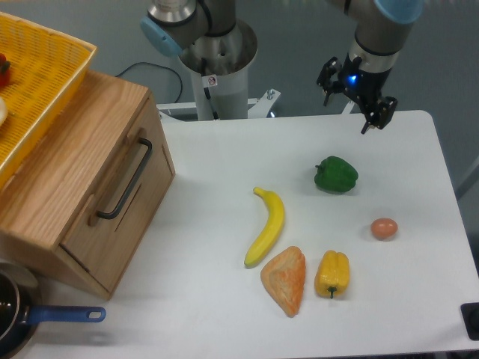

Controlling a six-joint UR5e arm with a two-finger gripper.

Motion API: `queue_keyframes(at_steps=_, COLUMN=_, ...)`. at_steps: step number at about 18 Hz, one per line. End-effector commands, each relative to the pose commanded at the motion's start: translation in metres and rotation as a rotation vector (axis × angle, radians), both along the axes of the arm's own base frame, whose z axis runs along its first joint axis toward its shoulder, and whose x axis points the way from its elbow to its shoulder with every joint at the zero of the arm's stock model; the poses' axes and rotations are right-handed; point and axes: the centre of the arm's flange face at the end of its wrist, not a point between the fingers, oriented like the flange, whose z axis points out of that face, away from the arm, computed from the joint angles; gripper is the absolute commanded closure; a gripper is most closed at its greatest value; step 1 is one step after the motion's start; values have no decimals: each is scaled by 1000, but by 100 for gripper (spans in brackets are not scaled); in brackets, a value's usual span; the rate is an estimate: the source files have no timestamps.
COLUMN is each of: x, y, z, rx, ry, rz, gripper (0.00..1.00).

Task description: Slide the top drawer open

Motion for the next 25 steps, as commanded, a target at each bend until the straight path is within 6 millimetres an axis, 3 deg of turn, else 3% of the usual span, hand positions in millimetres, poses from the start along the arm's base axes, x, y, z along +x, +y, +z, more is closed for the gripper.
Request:
queue_keyframes(at_steps=5, x=2, y=9, z=-4, rx=-16, ry=-2, rz=-10, gripper=0)
queue_keyframes(at_steps=25, x=13, y=4, z=-24, rx=-17, ry=-43, rz=-5, gripper=0)
